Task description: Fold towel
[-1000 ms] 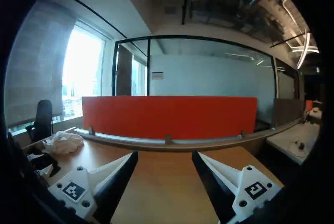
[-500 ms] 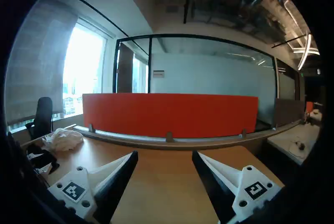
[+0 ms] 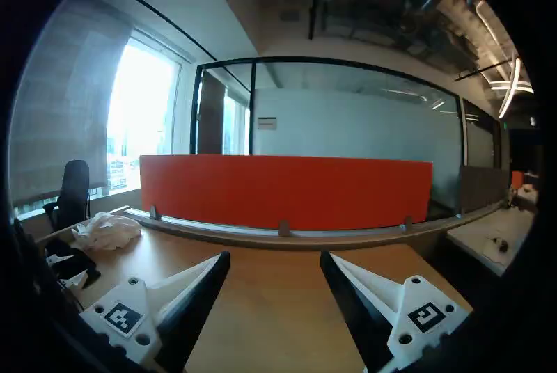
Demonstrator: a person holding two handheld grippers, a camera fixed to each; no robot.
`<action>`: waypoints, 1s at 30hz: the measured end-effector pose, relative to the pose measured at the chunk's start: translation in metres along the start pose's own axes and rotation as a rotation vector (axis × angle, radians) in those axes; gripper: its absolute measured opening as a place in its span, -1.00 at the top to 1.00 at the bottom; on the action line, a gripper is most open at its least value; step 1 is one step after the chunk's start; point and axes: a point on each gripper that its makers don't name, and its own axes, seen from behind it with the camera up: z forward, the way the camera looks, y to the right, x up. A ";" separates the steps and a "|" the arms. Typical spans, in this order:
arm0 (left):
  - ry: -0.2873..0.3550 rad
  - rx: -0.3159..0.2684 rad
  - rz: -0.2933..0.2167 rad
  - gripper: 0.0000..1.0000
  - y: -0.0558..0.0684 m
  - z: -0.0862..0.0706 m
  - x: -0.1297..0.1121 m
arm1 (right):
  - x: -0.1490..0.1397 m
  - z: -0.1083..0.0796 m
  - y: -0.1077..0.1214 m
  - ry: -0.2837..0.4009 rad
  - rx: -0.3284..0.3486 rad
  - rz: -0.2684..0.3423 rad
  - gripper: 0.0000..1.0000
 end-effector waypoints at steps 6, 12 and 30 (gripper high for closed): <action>0.000 0.000 0.001 -0.92 0.000 0.000 0.000 | 0.002 -0.002 0.005 0.013 -0.003 0.006 -1.00; 0.000 0.000 0.001 -0.92 0.000 0.000 -0.001 | 0.006 -0.004 0.017 0.029 -0.015 0.015 -1.00; 0.000 0.000 0.000 -0.92 0.000 0.001 -0.004 | -0.006 -0.010 0.050 0.091 -0.051 0.007 -1.00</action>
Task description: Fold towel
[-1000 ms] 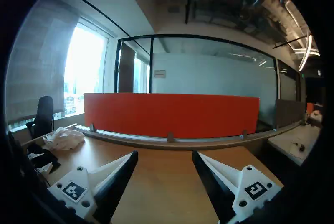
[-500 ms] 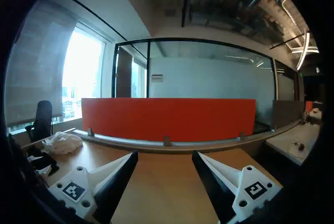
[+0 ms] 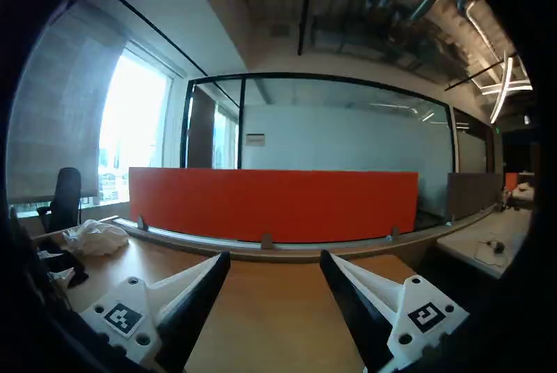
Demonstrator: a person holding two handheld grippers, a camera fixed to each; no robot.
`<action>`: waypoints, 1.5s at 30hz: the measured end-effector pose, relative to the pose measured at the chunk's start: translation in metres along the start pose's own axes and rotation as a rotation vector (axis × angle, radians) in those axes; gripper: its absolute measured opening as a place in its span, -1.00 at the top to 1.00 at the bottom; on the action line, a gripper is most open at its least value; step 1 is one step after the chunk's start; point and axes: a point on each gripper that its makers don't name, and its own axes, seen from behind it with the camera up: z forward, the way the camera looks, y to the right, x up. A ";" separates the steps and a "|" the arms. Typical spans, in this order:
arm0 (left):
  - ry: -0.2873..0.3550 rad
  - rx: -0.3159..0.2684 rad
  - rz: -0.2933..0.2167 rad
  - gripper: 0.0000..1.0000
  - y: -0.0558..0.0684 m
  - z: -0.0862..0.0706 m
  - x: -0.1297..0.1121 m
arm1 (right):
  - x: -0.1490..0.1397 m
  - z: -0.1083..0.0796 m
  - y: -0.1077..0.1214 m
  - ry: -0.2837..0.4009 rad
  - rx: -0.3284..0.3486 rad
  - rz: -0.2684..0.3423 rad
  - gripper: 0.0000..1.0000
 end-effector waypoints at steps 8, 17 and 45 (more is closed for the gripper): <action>0.000 0.000 0.000 -0.92 0.000 0.000 0.000 | -0.034 -0.005 0.016 0.003 -0.039 0.022 -1.00; 0.000 0.000 0.000 -0.92 0.001 0.000 0.000 | -0.069 -0.006 0.022 0.009 -0.043 0.042 -1.00; 0.000 0.000 0.000 -0.92 0.002 0.000 0.000 | -0.150 -0.001 0.031 -0.025 -0.052 0.085 -0.99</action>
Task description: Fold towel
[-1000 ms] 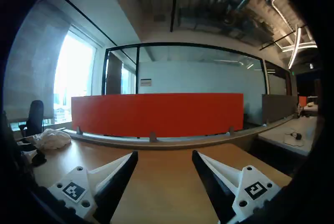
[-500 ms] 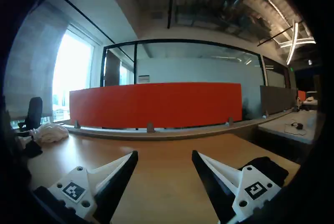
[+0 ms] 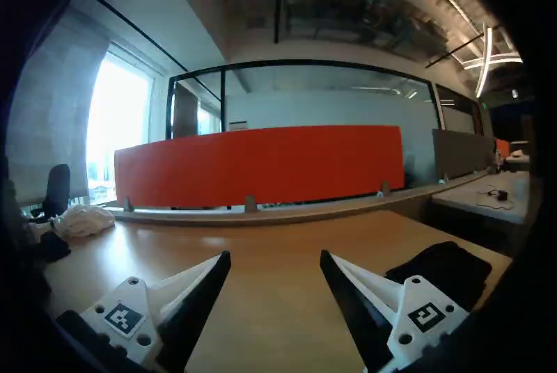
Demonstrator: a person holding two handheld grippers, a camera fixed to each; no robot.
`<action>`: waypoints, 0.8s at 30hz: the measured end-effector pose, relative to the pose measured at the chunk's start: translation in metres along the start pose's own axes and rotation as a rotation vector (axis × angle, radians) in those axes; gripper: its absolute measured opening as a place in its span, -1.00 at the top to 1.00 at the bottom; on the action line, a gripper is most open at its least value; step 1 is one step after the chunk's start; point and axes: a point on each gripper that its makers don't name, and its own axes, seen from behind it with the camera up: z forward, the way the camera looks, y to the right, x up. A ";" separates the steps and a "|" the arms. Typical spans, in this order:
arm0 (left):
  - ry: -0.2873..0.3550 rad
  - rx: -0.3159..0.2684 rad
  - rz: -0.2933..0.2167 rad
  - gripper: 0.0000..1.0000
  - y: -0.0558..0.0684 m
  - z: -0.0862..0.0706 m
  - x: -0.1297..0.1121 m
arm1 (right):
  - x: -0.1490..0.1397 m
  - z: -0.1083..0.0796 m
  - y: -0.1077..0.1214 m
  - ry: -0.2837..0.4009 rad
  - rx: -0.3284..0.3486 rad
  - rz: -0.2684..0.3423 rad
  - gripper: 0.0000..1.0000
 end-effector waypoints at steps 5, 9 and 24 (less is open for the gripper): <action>0.000 0.000 0.000 -0.92 0.000 0.000 0.000 | -0.004 0.000 -0.003 -0.006 0.005 -0.003 -0.99; 0.000 0.000 0.000 -0.93 0.000 0.000 0.000 | -0.008 -0.001 -0.005 -0.011 0.006 -0.011 -0.99; 0.000 0.000 0.000 -0.92 0.000 0.000 0.000 | -0.011 -0.006 -0.011 0.002 0.016 -0.043 -0.99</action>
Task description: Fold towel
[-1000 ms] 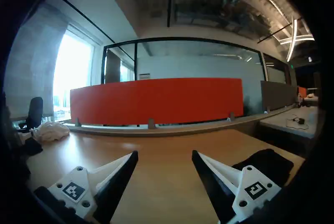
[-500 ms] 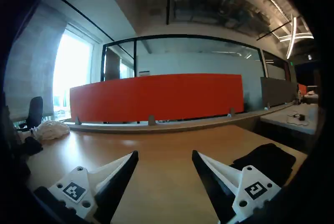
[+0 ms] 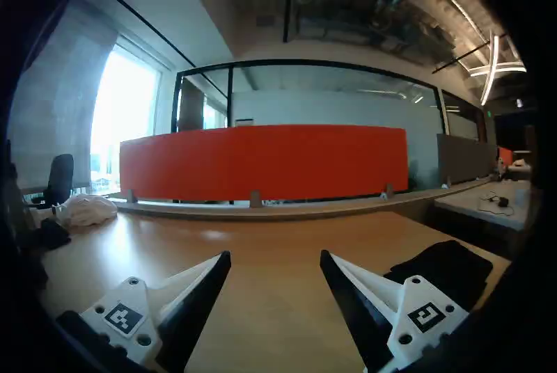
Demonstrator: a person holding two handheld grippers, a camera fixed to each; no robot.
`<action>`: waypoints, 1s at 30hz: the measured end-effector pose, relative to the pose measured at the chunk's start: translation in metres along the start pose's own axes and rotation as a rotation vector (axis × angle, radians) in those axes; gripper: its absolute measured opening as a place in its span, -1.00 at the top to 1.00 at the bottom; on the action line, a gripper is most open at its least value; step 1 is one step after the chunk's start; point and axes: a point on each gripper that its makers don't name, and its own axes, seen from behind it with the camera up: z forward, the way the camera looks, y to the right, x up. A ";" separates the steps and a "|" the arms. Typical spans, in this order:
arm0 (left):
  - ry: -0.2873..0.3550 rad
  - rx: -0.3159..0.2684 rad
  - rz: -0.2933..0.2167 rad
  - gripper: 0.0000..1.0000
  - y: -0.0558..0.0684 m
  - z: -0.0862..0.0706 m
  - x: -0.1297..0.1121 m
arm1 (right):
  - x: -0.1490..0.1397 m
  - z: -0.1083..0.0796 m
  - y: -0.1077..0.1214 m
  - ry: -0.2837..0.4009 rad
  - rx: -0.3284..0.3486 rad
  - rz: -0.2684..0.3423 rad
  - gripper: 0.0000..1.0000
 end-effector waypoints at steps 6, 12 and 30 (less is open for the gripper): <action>0.000 0.000 0.000 -0.92 0.000 0.000 0.000 | 0.000 -0.001 -0.003 0.007 0.008 -0.020 -0.99; 0.000 0.000 0.000 -0.92 0.000 0.000 0.000 | -0.001 -0.001 -0.003 0.008 0.008 -0.026 -0.99; 0.000 0.000 0.000 -0.92 0.000 0.000 0.000 | -0.002 0.000 -0.003 0.006 0.005 -0.027 -1.00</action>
